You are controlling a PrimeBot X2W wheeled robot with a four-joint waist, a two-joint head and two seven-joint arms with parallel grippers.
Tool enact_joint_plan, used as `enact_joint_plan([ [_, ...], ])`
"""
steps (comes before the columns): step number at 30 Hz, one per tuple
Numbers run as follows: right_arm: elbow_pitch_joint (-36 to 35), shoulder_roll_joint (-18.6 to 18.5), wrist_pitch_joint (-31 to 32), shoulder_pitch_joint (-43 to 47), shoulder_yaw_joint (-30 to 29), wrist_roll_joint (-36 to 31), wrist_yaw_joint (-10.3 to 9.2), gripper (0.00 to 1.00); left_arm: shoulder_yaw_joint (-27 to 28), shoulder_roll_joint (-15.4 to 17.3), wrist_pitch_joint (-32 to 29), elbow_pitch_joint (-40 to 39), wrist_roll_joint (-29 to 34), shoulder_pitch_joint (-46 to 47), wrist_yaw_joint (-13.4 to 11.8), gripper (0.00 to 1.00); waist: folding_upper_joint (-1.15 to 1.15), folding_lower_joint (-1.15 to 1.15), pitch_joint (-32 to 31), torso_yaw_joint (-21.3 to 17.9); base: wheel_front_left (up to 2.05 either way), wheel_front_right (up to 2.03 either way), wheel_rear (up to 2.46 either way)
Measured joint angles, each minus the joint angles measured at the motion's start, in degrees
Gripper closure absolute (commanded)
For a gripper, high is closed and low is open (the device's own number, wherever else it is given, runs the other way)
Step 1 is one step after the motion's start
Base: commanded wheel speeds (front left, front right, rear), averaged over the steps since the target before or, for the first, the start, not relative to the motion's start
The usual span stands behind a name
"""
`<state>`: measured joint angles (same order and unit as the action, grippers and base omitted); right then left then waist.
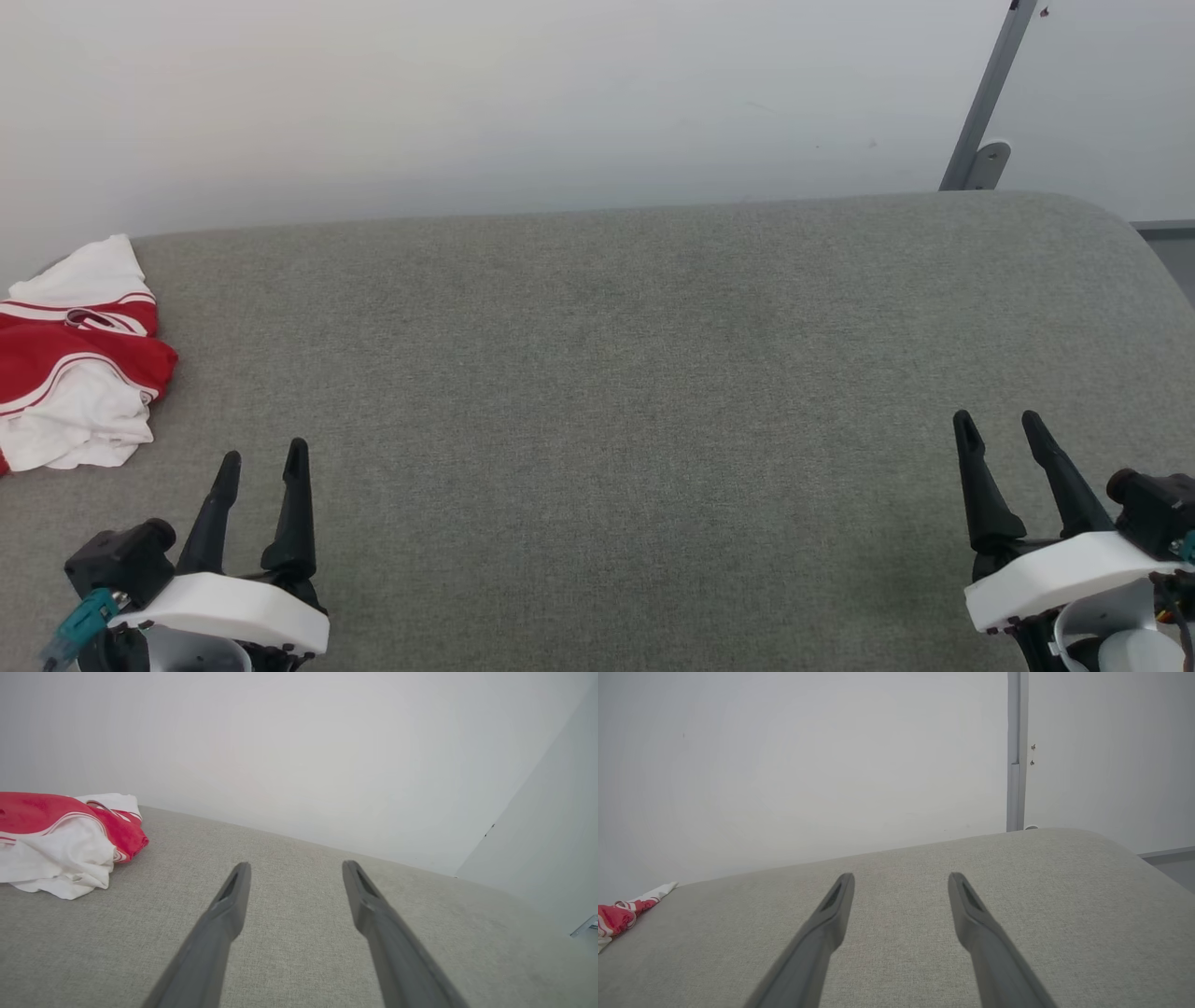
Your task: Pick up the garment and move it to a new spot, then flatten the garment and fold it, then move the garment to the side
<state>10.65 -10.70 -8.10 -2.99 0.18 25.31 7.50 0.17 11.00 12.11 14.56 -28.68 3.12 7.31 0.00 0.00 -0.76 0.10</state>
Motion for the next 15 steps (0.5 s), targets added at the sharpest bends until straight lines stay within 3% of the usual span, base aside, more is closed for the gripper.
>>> enact_joint_plan([
  [15, -0.68, -0.56, -1.53, 0.09, 0.24, -6.30, 0.00, 0.00, -1.03, 1.23, 1.60, 0.18, 4.89, 0.01, 0.00, 0.00, 0.00, 0.00, -0.25, 0.06, 0.00, 0.00, 0.00],
])
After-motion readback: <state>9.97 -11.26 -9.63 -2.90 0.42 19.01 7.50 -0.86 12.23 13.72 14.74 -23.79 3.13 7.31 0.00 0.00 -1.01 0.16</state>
